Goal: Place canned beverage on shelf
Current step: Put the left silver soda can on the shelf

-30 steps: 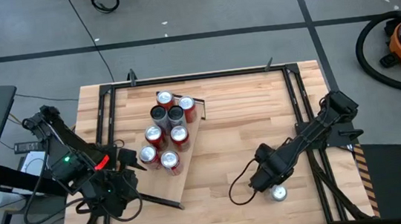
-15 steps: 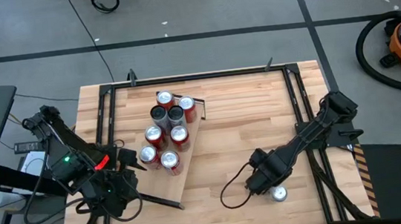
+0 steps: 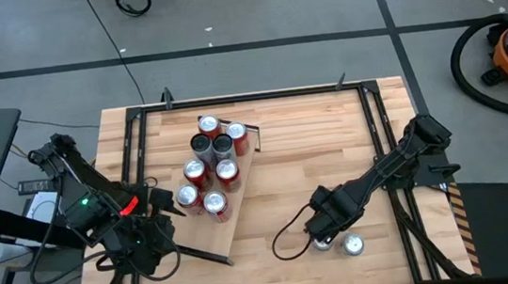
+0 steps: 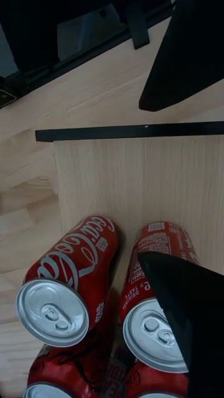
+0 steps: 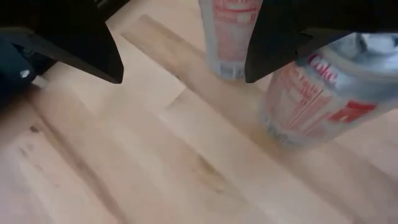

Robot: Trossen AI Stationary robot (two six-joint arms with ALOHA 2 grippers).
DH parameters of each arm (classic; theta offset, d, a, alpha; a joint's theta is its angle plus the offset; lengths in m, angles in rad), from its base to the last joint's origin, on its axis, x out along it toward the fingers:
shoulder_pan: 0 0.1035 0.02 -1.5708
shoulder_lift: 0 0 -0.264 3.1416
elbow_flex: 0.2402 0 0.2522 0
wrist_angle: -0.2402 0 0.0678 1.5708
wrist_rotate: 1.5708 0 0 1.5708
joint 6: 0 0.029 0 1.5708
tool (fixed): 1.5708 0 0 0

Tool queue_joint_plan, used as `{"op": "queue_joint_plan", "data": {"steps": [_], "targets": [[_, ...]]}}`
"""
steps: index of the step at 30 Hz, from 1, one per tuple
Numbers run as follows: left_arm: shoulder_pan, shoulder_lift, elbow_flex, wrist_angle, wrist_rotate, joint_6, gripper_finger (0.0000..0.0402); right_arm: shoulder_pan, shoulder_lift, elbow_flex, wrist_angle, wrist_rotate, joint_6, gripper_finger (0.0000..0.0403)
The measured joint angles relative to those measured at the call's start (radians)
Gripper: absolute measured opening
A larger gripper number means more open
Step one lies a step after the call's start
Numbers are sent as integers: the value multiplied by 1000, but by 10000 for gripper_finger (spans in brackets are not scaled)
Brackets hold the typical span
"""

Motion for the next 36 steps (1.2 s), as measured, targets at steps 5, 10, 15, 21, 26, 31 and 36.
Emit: {"op": "queue_joint_plan", "data": {"steps": [5, 10, 15, 21, 26, 31, 36], "targets": [[0, 0, 0, 0, 0, 0, 400, 11, 1, 0, 7, -89, -11, 346], [0, 0, 0, 0, 0, 0, 400, 37, 2, 0, 44, -129, -25, 346], [0, 0, 0, 0, 0, 1, 400, 49, 2, 0, -21, -94, -14, 346], [1, 0, 0, 0, 0, 3, 400, 26, 1, 0, -50, 24, -47, 346], [1, 0, 0, 0, 0, 4, 400, -1, 1, 0, -43, 113, -129, 346], [1, 0, 0, 0, 0, 4, 400, -13, 1, 60, -43, 215, -214, 346], [1, 0, 0, 9, 0, 19, 400, -16, -1, 205, 53, 382, -346, 346]]}}
